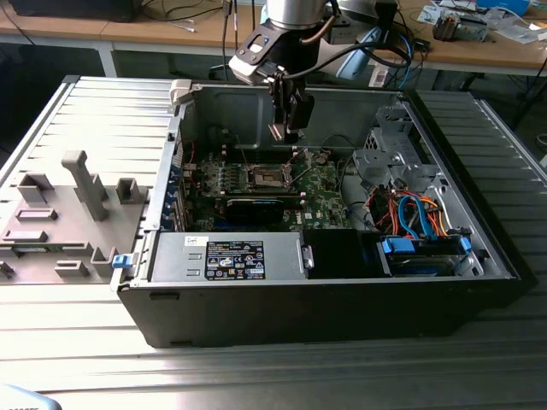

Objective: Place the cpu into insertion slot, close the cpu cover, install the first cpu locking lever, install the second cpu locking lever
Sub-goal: 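Place the cpu into insertion slot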

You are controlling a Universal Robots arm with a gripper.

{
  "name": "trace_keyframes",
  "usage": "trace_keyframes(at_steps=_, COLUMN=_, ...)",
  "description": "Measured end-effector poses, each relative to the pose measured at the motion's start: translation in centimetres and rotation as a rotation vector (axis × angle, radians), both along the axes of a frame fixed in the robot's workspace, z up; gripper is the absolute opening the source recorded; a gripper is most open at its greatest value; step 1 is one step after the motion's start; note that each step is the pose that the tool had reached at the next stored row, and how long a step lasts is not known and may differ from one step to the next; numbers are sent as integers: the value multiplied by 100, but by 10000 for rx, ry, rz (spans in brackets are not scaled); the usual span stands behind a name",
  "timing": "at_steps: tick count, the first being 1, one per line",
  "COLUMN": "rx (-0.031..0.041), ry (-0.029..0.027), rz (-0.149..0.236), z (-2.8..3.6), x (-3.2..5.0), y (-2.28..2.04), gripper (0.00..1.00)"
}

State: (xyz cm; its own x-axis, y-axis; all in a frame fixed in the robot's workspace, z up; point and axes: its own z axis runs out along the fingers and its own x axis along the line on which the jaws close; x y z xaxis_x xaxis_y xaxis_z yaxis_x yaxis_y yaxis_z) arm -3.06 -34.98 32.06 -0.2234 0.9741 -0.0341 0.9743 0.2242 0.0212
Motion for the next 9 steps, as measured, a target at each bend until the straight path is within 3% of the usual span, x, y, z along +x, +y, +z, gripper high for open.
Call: trace_keyframes(at_steps=9, rx=0, ry=0, rz=-63, z=-4, x=0, y=0, gripper=55)
